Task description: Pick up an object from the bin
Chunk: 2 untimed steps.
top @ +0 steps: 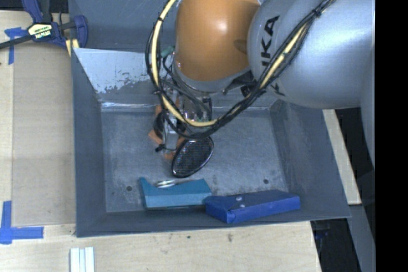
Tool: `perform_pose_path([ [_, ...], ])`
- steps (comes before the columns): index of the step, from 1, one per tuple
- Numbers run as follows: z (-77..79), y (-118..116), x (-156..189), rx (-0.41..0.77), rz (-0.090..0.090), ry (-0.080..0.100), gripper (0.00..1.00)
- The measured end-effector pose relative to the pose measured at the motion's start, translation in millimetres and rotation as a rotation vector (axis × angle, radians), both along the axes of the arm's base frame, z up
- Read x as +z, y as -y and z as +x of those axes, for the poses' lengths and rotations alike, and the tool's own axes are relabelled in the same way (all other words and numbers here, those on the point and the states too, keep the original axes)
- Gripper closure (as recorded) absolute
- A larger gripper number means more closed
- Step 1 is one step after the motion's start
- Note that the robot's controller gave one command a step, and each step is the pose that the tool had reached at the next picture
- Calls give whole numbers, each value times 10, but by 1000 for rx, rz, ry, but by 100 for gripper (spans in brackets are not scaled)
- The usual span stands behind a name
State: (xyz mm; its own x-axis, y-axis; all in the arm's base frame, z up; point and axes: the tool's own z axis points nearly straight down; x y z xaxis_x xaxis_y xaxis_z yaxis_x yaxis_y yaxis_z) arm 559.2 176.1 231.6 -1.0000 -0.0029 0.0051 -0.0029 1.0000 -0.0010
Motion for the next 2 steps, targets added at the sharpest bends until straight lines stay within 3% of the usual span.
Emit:
perform_pose_path([
  [1,14,8,51,-3,2,8,0],
  [2,9,169,-281,109,3,11,0],
])
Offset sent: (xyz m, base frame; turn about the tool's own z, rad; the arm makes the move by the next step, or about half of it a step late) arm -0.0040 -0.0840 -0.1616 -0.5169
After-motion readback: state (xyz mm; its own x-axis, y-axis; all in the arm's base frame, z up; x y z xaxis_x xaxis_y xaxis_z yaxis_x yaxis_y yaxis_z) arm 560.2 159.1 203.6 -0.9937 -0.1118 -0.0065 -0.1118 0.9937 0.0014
